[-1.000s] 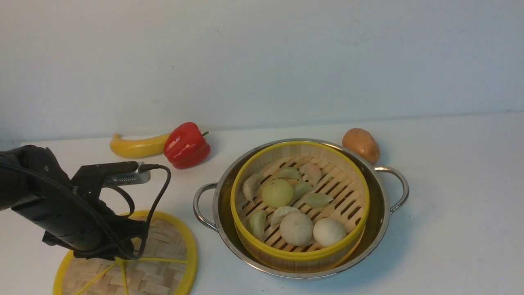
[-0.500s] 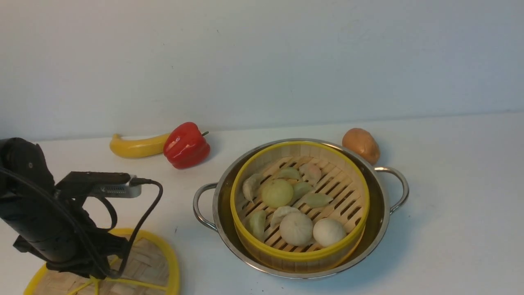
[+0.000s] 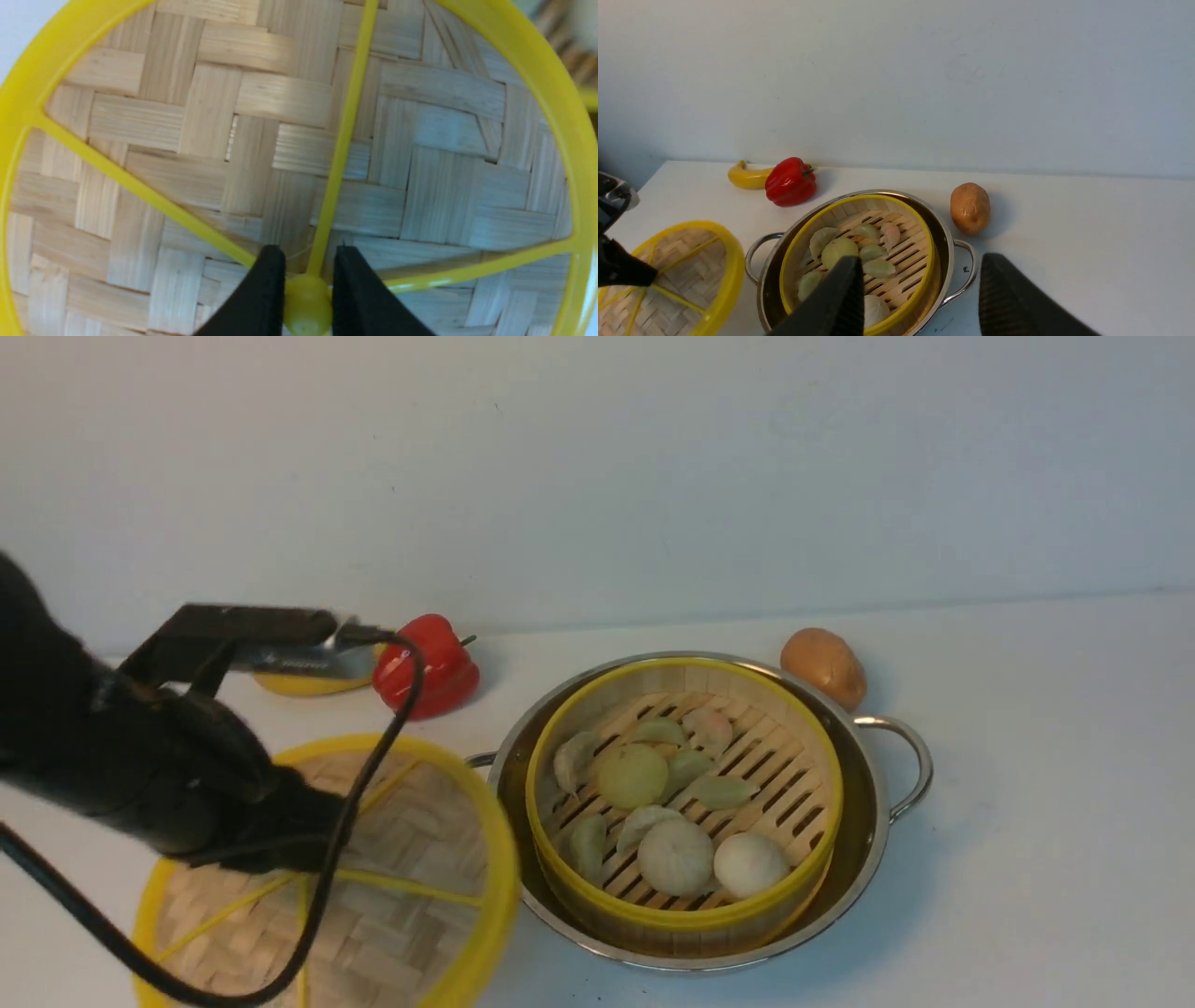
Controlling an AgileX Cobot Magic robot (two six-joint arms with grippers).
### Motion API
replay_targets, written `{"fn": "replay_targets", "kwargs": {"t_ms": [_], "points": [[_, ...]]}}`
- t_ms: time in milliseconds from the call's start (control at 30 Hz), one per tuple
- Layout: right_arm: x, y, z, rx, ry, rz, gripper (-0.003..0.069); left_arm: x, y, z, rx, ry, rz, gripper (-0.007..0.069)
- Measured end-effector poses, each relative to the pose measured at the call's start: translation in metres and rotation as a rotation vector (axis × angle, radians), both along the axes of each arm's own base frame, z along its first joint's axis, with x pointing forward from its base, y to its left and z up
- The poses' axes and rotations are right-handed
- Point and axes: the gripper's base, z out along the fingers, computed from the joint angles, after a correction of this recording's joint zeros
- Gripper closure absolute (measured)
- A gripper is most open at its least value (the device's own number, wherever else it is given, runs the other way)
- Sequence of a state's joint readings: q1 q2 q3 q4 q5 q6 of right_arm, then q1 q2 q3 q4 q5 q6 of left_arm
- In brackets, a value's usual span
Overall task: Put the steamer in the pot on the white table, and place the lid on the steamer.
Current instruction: 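Grasp the bamboo steamer lid lying on the table by its centre knob, then place the yellow bamboo steamer lid onto the steamer in the pot with the left gripper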
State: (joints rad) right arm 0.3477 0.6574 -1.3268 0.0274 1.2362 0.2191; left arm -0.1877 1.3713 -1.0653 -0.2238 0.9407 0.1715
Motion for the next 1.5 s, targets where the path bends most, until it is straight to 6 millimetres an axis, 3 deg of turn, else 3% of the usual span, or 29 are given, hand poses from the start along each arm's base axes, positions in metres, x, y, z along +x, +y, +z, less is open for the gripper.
{"fn": "replay_targets", "kwargs": {"t_ms": [167, 233, 267, 333, 367, 567, 800, 1133, 1500], "points": [[0.0, 0.001, 0.0, 0.01, 0.003, 0.01, 0.0315, 0.036, -0.054, 0.026, -0.03, -0.093, -0.132, 0.0505], [-0.001, 0.002, 0.0, 0.017, 0.006, 0.017, 0.0315, 0.046, -0.069, 0.029, -0.033, -0.107, -0.164, 0.0505], [-0.001, 0.003, 0.0, 0.023, 0.008, 0.023, 0.0315, 0.057, -0.085, 0.03, -0.028, -0.11, -0.203, 0.0505], [-0.001, 0.004, 0.0, 0.033, 0.012, 0.034, 0.0315, 0.07, -0.107, 0.027, -0.002, -0.109, -0.257, 0.0505], [-0.002, 0.004, 0.0, 0.039, 0.014, 0.039, 0.0315, 0.079, -0.123, 0.016, 0.034, -0.087, -0.295, 0.0505], [-0.002, 0.005, 0.0, 0.047, 0.017, 0.048, 0.0315, 0.098, -0.167, -0.017, 0.191, -0.051, -0.397, 0.0505], [-0.002, 0.006, 0.0, 0.061, 0.023, 0.048, 0.0315, 0.1, -0.19, -0.028, 0.206, -0.081, -0.446, 0.0505], [-0.002, 0.006, 0.0, 0.068, 0.026, 0.044, 0.0315, 0.103, -0.194, -0.027, 0.19, -0.116, -0.444, 0.0505], [-0.002, 0.006, 0.0, 0.07, 0.026, 0.044, 0.0315, 0.108, -0.199, -0.044, 0.188, -0.107, -0.466, 0.0505]]}}
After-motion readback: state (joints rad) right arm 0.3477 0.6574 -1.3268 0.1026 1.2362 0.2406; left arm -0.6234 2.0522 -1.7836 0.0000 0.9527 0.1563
